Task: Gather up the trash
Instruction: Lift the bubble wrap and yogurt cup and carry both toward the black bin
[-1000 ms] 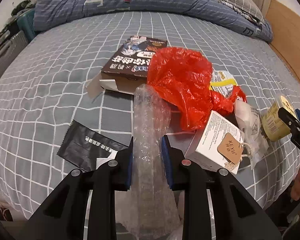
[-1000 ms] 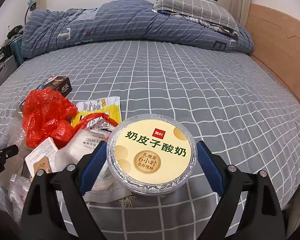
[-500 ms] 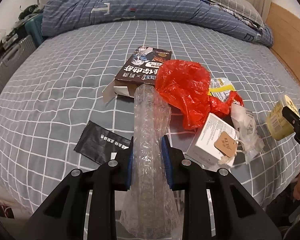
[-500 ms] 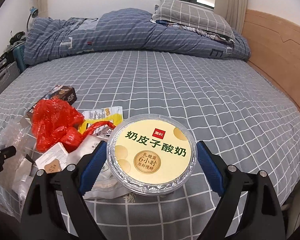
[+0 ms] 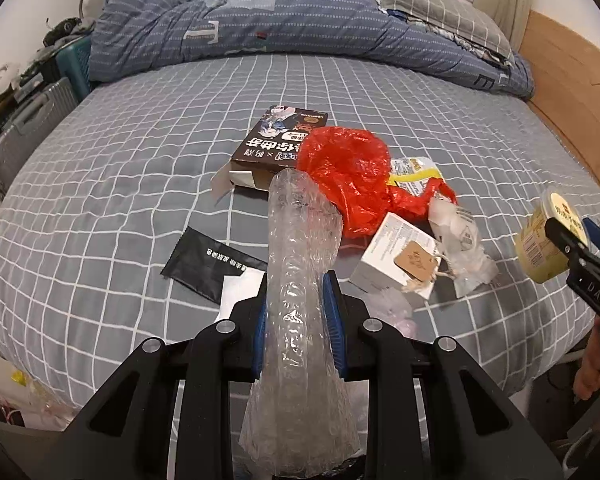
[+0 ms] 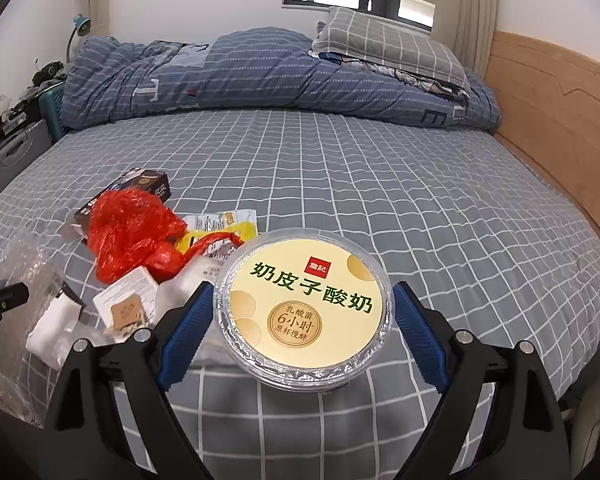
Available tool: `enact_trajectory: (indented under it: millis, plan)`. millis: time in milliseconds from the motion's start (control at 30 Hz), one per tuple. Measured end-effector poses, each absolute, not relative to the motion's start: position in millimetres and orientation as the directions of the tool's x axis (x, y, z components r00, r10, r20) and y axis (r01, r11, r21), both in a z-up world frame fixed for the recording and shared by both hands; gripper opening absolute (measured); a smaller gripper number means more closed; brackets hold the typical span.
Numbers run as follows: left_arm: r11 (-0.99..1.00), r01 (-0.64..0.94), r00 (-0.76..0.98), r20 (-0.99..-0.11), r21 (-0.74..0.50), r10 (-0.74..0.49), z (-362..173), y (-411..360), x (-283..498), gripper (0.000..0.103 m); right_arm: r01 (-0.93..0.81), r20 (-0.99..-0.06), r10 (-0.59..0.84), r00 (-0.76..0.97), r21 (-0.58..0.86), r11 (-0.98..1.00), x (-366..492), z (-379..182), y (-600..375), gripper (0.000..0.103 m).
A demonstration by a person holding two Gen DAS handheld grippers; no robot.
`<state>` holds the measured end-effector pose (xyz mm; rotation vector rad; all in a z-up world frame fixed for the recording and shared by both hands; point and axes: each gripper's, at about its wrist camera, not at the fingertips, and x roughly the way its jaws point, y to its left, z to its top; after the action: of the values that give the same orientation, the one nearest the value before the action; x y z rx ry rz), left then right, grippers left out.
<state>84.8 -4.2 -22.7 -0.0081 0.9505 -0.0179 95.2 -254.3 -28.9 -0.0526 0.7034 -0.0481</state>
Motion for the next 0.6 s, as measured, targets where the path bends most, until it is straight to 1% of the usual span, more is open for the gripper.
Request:
enact_trajectory:
  millis: [600]
  plan:
    - [0.998, 0.002, 0.59, -0.806, -0.063, -0.053, -6.6, -11.7, 19.9, 0.025, -0.004, -0.626, -0.022, 0.78, -0.04, 0.999, 32.3, -11.8, -240.7, 0.085]
